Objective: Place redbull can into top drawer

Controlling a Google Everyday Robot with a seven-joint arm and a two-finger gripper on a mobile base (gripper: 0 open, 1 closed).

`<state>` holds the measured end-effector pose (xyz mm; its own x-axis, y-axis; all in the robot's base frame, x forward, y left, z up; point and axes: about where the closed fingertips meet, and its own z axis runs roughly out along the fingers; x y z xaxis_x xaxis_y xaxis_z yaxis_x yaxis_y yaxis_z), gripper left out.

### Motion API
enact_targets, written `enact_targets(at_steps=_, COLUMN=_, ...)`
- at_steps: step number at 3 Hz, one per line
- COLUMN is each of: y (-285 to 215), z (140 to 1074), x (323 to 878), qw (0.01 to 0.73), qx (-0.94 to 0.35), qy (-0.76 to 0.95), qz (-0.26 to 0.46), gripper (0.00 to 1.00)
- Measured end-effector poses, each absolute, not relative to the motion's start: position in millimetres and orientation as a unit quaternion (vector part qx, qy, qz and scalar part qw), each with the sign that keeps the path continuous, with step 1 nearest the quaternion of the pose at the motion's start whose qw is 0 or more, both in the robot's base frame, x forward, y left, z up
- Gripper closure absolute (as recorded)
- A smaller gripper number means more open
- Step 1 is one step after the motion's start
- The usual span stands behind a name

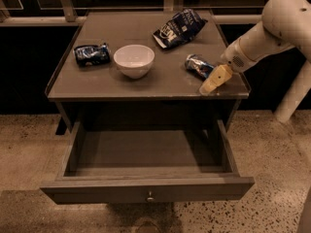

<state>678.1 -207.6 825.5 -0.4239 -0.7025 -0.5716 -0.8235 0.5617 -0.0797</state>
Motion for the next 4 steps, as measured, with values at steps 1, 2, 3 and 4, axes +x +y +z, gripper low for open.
enact_targets(at_steps=1, y=-207.2, z=825.0, x=678.3, qw=0.283, qx=-0.456, qy=0.837, qz=0.107, gripper=0.19)
enact_targets(at_steps=2, y=-207.2, z=824.9, x=678.3, qw=0.283, qx=-0.456, qy=0.837, qz=0.107, gripper=0.42)
enact_targets(at_steps=3, y=-207.1, z=824.9, x=678.3, qw=0.283, qx=-0.456, qy=0.837, qz=0.107, gripper=0.65)
enact_targets(at_steps=4, y=-207.1, z=825.0, x=678.3, qw=0.283, qx=-0.456, qy=0.837, qz=0.107, gripper=0.88)
